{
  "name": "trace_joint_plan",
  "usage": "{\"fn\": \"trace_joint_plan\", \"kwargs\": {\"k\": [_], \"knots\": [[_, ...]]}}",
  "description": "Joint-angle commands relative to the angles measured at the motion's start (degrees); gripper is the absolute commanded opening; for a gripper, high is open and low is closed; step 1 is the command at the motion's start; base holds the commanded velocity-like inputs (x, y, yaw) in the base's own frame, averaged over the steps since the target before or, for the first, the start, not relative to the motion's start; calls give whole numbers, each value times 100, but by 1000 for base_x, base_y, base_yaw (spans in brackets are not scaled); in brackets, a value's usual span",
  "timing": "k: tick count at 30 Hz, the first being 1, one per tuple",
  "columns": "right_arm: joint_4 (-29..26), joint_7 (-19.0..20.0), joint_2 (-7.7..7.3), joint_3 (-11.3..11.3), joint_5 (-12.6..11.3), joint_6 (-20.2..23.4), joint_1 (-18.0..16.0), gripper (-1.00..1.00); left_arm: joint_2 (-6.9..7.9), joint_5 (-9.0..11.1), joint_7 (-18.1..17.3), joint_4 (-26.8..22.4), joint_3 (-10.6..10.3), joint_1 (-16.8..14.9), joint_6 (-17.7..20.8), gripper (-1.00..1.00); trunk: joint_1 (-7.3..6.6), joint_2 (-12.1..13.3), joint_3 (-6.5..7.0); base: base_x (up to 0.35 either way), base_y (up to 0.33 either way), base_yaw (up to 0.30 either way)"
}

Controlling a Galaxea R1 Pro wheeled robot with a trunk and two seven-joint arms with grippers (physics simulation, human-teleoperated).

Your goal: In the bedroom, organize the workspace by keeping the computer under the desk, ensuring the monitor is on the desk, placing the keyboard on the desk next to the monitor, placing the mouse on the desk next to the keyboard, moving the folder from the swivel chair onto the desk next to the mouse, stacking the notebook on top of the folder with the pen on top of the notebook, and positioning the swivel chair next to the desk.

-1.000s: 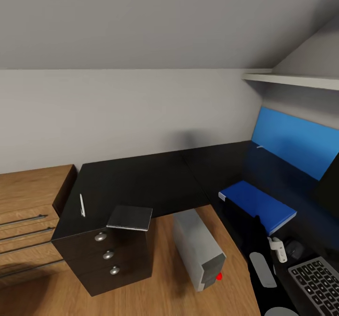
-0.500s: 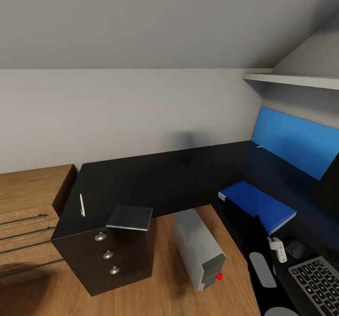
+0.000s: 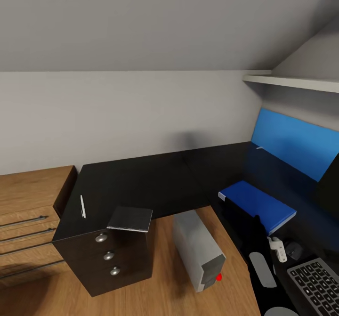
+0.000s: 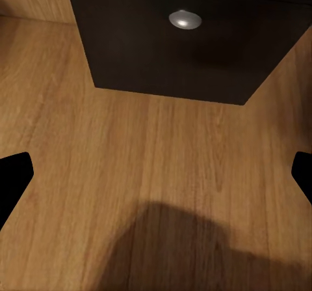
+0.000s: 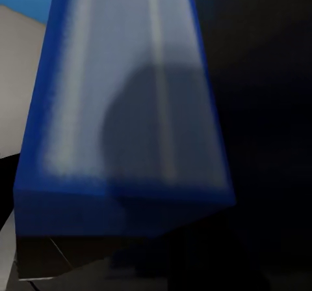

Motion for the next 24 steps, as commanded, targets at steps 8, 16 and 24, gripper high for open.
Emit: {"fn": "trace_joint_plan", "kwargs": {"k": [8, 16, 24], "knots": [[-13, 3, 1, 1, -42, -3, -3, -100, 6, 25, 34, -22, -52, -8, -22, 100, 0, -4, -6, 0, 0, 0], [-13, -3, 0, 11, -41, -2, -3, -100, 6, 25, 32, -22, -56, -8, -22, 100, 0, -4, -6, 0, 0, 0], [-19, -3, 0, 13, -26, -1, -3, -100, 6, 25, 28, -22, -54, -8, -22, 100, 0, -4, -6, 0, 0, 0]]}}
